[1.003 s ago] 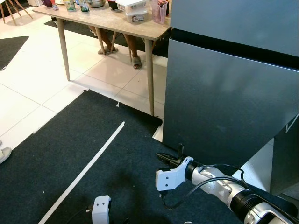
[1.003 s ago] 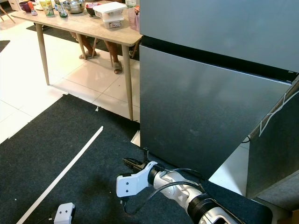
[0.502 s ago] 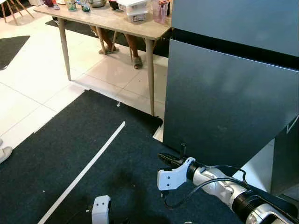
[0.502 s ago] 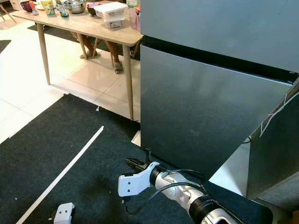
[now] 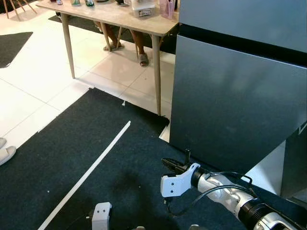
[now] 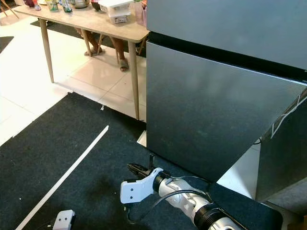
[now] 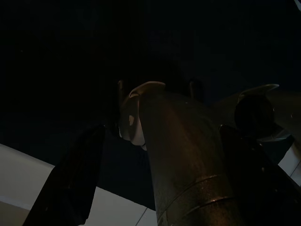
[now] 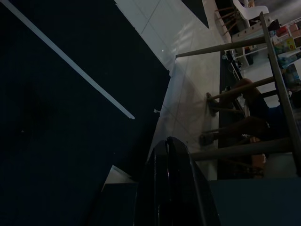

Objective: Restocking fridge

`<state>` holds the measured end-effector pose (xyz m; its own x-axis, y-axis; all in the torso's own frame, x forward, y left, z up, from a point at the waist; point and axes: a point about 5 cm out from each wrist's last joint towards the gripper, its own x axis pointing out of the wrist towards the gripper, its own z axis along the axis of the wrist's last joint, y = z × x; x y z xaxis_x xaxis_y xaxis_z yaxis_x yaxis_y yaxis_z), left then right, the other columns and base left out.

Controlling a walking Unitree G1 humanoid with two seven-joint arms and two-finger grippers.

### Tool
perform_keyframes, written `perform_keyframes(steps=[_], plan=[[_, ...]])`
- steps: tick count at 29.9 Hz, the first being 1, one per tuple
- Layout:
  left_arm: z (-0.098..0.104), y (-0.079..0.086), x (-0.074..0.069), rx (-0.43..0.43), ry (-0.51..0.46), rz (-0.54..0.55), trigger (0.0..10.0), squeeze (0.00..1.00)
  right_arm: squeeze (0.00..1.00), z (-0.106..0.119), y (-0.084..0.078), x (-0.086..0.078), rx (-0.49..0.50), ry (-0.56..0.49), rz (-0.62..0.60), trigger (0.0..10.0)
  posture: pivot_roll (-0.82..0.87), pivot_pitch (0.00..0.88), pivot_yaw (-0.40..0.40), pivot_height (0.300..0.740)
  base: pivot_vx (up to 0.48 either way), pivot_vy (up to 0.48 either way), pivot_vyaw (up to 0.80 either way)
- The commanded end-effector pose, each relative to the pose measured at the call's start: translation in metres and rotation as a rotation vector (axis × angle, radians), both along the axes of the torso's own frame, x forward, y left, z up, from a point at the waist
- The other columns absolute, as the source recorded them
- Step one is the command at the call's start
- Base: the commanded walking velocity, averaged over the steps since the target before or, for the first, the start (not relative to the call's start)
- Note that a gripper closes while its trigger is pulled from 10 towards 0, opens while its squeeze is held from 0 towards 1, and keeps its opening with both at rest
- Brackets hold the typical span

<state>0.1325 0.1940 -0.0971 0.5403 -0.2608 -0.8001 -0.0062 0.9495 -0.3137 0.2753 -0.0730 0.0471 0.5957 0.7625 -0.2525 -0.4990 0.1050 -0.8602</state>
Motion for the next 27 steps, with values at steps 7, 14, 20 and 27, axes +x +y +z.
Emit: perform_keyframes(steps=[7, 14, 20, 27], plan=[[-0.006, -0.001, -0.017, -0.003, 0.057, -0.019, 10.0, 0.00, 0.00, -0.001, -0.001, -0.002, 0.012, 0.018, -0.011, 10.0, -0.01, 0.161, 0.018, 0.740, 0.000, 0.000, 0.00], [-0.006, -0.006, -0.016, -0.014, 0.053, -0.005, 10.0, 0.00, 0.00, -0.001, -0.006, -0.002, 0.013, 0.020, -0.016, 10.0, -0.01, 0.152, -0.006, 0.740, 0.000, 0.000, 0.00], [-0.007, -0.007, -0.020, -0.018, 0.057, 0.006, 10.0, 0.00, 0.00, 0.000, -0.008, -0.003, 0.016, 0.019, -0.015, 10.0, -0.01, 0.157, -0.012, 0.740, 0.000, 0.000, 0.00], [-0.007, -0.002, -0.019, -0.010, 0.056, 0.012, 10.0, 0.00, 0.00, 0.001, -0.009, -0.002, 0.021, 0.017, -0.015, 10.0, -0.01, 0.151, -0.008, 0.740, 0.000, 0.000, 0.00]])
